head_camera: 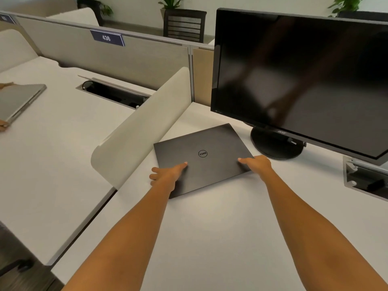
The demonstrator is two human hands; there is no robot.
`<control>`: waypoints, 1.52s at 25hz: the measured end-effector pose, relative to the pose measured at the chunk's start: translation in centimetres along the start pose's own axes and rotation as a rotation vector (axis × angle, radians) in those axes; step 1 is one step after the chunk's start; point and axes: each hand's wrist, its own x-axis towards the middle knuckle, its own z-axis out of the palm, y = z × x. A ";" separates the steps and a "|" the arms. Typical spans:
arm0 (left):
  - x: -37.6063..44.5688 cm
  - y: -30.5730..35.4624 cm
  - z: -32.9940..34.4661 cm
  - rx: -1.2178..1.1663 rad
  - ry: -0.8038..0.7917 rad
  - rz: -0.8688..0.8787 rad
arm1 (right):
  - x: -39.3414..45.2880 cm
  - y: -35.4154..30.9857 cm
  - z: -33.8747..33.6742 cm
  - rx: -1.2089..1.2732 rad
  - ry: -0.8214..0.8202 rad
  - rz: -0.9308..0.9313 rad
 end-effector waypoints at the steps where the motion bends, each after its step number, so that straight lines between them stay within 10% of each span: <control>1: 0.2 -0.1 -0.1 0.017 -0.011 0.008 | -0.1 0.1 -0.2 0.011 -0.005 0.006; 25: -5.7 -8.1 -0.4 0.253 -0.222 0.185 | -12.3 13.7 -5.2 0.228 -0.124 0.149; 38: -11.8 -14.8 0.6 0.577 -0.312 0.378 | -23.6 26.2 -4.5 0.319 0.106 0.213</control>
